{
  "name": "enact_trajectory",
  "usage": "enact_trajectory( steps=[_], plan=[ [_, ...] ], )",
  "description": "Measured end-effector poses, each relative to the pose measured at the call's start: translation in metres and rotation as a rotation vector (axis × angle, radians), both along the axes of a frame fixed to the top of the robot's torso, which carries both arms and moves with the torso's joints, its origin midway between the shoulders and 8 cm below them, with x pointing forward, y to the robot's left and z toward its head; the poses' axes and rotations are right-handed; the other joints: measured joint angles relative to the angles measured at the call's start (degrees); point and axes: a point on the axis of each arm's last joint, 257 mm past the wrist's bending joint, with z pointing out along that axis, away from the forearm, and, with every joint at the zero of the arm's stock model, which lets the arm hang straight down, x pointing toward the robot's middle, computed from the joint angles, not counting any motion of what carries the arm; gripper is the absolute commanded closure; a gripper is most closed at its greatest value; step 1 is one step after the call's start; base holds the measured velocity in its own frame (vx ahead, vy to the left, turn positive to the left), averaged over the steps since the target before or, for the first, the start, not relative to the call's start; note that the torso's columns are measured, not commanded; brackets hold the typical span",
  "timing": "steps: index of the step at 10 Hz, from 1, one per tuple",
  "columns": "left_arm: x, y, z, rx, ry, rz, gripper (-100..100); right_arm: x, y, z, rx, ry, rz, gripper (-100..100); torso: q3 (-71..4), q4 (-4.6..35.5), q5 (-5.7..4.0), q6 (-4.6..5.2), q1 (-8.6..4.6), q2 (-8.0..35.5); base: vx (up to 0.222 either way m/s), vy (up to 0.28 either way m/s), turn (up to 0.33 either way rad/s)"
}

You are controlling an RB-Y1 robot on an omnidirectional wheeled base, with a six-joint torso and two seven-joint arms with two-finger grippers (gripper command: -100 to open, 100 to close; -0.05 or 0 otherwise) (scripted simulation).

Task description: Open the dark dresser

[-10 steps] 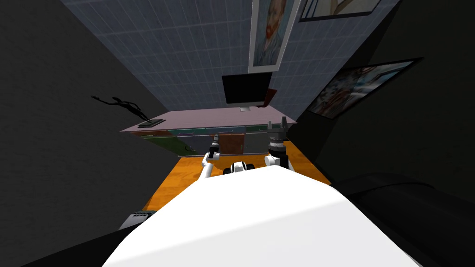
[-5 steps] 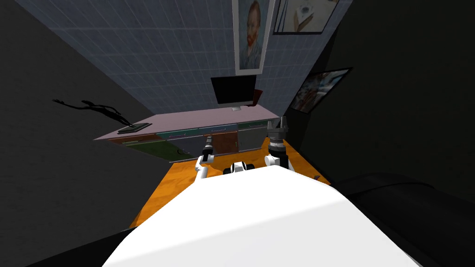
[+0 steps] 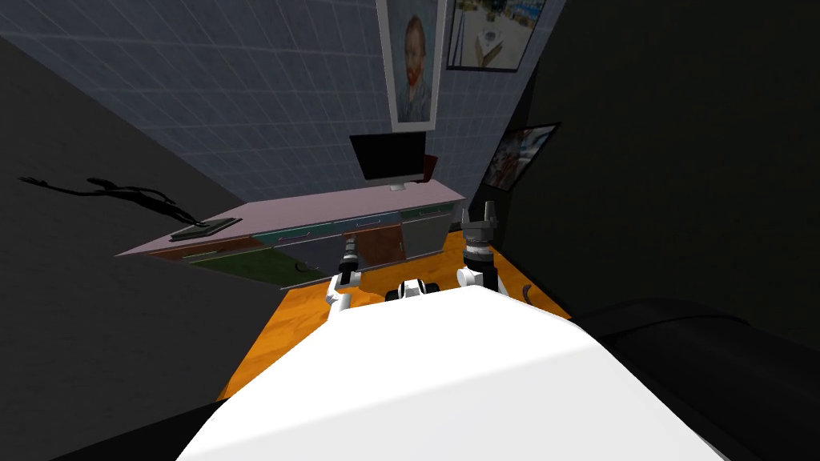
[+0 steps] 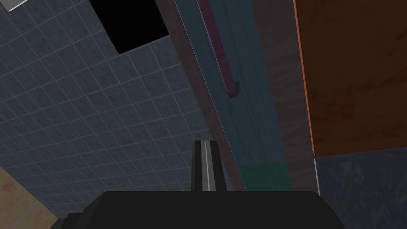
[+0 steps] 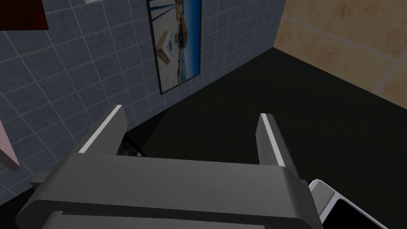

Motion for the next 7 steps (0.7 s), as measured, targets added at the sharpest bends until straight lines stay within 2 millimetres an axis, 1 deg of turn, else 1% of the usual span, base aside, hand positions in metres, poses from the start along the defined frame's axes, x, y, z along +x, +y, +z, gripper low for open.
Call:
enact_trajectory(
  steps=[4,6,7],
  plan=[
    [-0.0018,0.0034,-0.0064,-0.005,0.006,0.009,-100,-0.0001,-0.0001,-0.0001,0.0,0.0,0.0,0,0.0,0.0,-0.01,0.02,-0.08,0.0,0.175,0.021,-0.006],
    [-0.0023,0.0044,-0.0083,-0.007,0.008,0.012,-100,-0.0001,0.0,0.0,0.0,0.0,0.0,0,0.3,0.1,-0.02,0.02,-0.11,0.5,0.074,0.013,-0.013],
    [0.0019,0.0056,-0.0032,-0.006,0.005,0.013,-100,0.0,0.0,0.0,0.0,0.0,0.0,0,0.3,0.1,-0.02,0.03,-0.08,0.5,0.039,0.01,-0.009]
  ],
)
